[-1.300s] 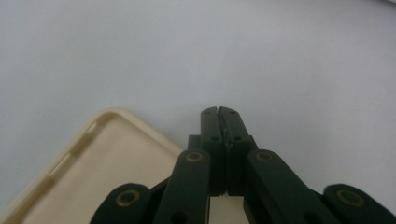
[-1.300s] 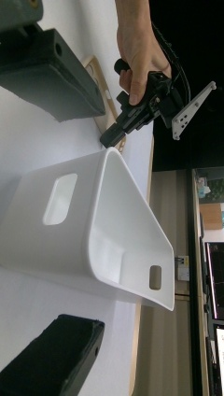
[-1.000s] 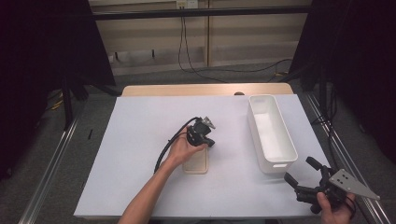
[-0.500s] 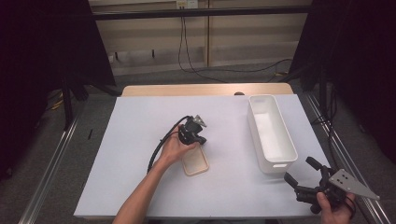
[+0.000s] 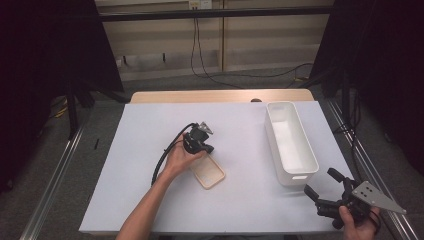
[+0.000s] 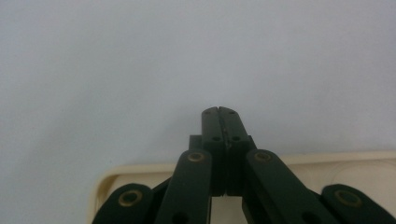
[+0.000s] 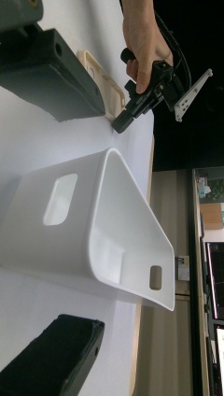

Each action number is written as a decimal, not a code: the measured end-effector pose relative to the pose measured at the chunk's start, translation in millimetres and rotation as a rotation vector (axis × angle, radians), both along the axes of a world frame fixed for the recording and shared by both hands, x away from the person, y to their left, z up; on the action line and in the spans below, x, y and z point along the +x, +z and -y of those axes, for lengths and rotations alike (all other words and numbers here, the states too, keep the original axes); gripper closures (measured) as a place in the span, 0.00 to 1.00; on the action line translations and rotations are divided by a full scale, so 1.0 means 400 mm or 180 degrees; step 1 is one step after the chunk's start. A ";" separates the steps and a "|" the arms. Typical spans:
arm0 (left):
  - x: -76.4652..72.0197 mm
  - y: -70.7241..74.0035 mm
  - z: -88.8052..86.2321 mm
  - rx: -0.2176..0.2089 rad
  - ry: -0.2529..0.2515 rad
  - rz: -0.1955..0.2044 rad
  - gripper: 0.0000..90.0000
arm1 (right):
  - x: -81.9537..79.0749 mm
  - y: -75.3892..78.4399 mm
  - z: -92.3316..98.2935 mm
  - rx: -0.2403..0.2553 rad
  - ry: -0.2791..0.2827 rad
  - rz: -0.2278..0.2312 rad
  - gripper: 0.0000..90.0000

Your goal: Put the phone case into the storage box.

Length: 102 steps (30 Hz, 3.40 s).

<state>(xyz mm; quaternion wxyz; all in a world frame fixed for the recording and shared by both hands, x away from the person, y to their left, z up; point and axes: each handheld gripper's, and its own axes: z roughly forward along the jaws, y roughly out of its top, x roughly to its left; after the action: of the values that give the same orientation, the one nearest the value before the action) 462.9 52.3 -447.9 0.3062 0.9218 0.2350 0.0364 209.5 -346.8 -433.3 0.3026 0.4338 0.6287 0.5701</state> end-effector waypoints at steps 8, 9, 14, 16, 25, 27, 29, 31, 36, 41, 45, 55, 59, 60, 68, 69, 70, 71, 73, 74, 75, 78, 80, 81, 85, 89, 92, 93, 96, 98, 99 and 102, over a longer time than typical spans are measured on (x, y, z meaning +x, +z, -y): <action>0.006 0.001 -0.008 0.0043 0.0026 0.0036 1.00 | 0.000 0.000 0.000 0.0000 -0.0005 0.0003 0.00; 0.008 0.001 -0.011 0.0033 0.0041 0.0036 1.00 | 0.000 0.000 0.000 0.0000 -0.0003 0.0003 0.00; 0.011 0.000 -0.021 0.0028 0.0076 0.0026 1.00 | -0.001 0.000 0.000 0.0008 -0.0005 0.0002 0.00; 0.011 0.001 -0.027 0.0040 0.0092 0.0022 1.00 | 0.000 0.000 0.000 0.0004 -0.0003 0.0002 0.00; 0.005 0.000 -0.072 0.0002 0.0160 0.0007 1.00 | 0.001 0.000 -0.002 0.0010 -0.0001 -0.0004 0.00; 0.003 0.000 -0.080 0.0004 0.0165 0.0005 1.00 | 0.001 0.000 -0.002 0.0007 0.0000 -0.0007 0.00; 0.002 -0.001 -0.087 -0.0013 0.0188 -0.0002 1.00 | 0.001 0.000 -0.002 0.0006 0.0000 -0.0009 0.00; 0.000 -0.001 -0.094 -0.0011 0.0167 -0.0006 1.00 | 0.001 0.000 -0.003 0.0006 0.0003 -0.0010 0.00; -0.007 0.000 -0.106 0.0001 0.0167 -0.0003 1.00 | 0.002 -0.001 -0.002 0.0003 0.0002 -0.0011 0.00; -0.016 -0.002 -0.116 -0.0063 0.0216 -0.0013 1.00 | 0.001 0.000 -0.002 0.0006 0.0001 -0.0008 0.00; -0.028 -0.002 -0.136 -0.0078 0.0198 -0.0028 1.00 | 0.001 -0.001 -0.002 0.0010 -0.0002 -0.0004 0.00; -0.047 -0.002 -0.157 -0.0106 0.0207 -0.0010 1.00 | 0.002 -0.001 -0.002 0.0003 -0.0005 -0.0015 0.00; -0.052 -0.001 -0.162 -0.0090 0.0186 -0.0001 1.00 | 0.001 0.000 -0.002 0.0006 -0.0006 -0.0004 0.00; -0.055 -0.001 -0.164 -0.0097 0.0191 -0.0003 1.00 | 0.000 0.000 -0.002 0.0002 -0.0001 -0.0002 0.00; -0.069 0.000 -0.172 -0.0080 0.0165 0.0003 1.00 | 0.002 -0.001 0.000 0.0011 -0.0016 -0.0015 0.00; -0.070 0.000 -0.174 -0.0077 0.0164 0.0007 1.00 | 0.001 -0.001 -0.001 0.0008 -0.0015 -0.0009 0.00; -0.072 0.000 -0.174 -0.0084 0.0163 0.0000 1.00 | 0.001 0.000 -0.001 0.0004 -0.0012 -0.0003 0.00; -0.074 0.001 -0.175 -0.0066 0.0163 0.0008 1.00 | 0.000 0.000 -0.001 0.0005 -0.0011 -0.0004 0.00; -0.078 0.001 -0.178 -0.0071 0.0151 0.0005 1.00 | 0.000 0.000 -0.001 0.0008 -0.0015 -0.0003 0.00; -0.080 0.000 -0.179 -0.0108 0.0181 -0.0006 1.00 | 0.001 0.000 -0.001 0.0006 -0.0016 -0.0003 0.00; -0.079 0.000 -0.182 -0.0103 0.0169 -0.0004 1.00 | 0.001 -0.001 0.000 0.0001 -0.0013 -0.0004 0.00; -0.082 -0.001 -0.184 -0.0103 0.0170 0.0008 1.00 | 0.001 -0.001 0.000 0.0002 -0.0015 -0.0005 0.00; -0.085 0.001 -0.185 -0.0084 0.0159 0.0008 1.00 | 0.000 0.000 -0.001 0.0004 -0.0016 -0.0004 0.00; -0.088 0.001 -0.185 -0.0090 0.0177 -0.0005 1.00 | 0.000 0.000 -0.001 0.0002 -0.0016 -0.0005 0.00; -0.096 0.004 -0.189 -0.0055 0.0178 -0.0019 1.00 | 0.001 -0.001 -0.002 0.0002 -0.0007 -0.0013 0.00; -0.103 0.003 -0.194 -0.0095 0.0217 -0.0034 1.00 | 0.001 0.000 -0.001 0.0001 -0.0012 -0.0004 0.00; -0.112 0.001 -0.204 -0.0129 0.0199 -0.0039 1.00 | 0.001 -0.001 0.000 0.0000 -0.0009 -0.0010 0.00; -0.114 0.000 -0.207 -0.0139 0.0194 -0.0038 1.00 | 0.002 -0.001 -0.001 0.0007 -0.0015 -0.0019 0.00; -0.117 0.000 -0.210 -0.0137 0.0195 -0.0025 1.00 | 0.002 -0.001 -0.002 -0.0004 -0.0005 -0.0018 0.00; -0.120 0.000 -0.210 -0.0137 0.0199 -0.0020 1.00 | 0.001 -0.001 -0.003 -0.0006 -0.0001 -0.0022 0.00; -0.123 0.000 -0.209 -0.0138 0.0210 -0.0018 1.00 | 0.001 0.000 -0.003 -0.0007 -0.0001 -0.0016 0.00; -0.133 -0.001 -0.214 -0.0163 0.0203 0.0003 1.00 | 0.002 -0.002 -0.002 -0.0007 -0.0005 -0.0019 0.00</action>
<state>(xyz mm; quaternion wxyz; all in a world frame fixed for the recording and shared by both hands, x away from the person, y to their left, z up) 409.9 138.0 -448.3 0.3284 0.9057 0.2650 0.0407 210.2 -346.2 -433.9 0.3017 0.4357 0.6298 0.5679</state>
